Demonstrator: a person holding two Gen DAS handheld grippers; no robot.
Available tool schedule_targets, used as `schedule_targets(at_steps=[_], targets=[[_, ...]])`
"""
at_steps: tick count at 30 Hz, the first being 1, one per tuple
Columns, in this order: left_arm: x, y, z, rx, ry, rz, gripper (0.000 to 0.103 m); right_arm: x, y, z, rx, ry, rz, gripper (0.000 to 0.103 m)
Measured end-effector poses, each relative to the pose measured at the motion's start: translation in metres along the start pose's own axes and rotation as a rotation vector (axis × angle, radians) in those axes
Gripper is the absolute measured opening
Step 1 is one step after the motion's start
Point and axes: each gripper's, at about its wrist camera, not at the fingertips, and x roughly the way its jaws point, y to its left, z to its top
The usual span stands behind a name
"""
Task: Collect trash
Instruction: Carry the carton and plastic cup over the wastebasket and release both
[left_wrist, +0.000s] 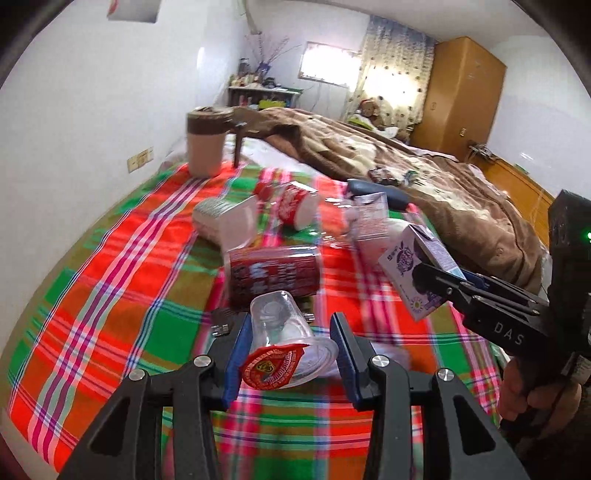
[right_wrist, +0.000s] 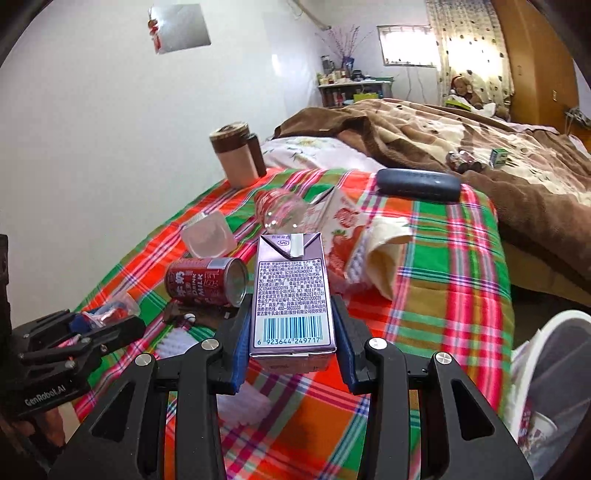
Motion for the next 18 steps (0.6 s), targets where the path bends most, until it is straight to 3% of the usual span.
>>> schedule_targets(at_steps=[18], targets=[[-0.008, -0.080, 0.005, 0.137, -0.026, -0.104, 0.044, -0.055, -0.052, -0.014, 0.107, -0.079, -0.087, 0.040]])
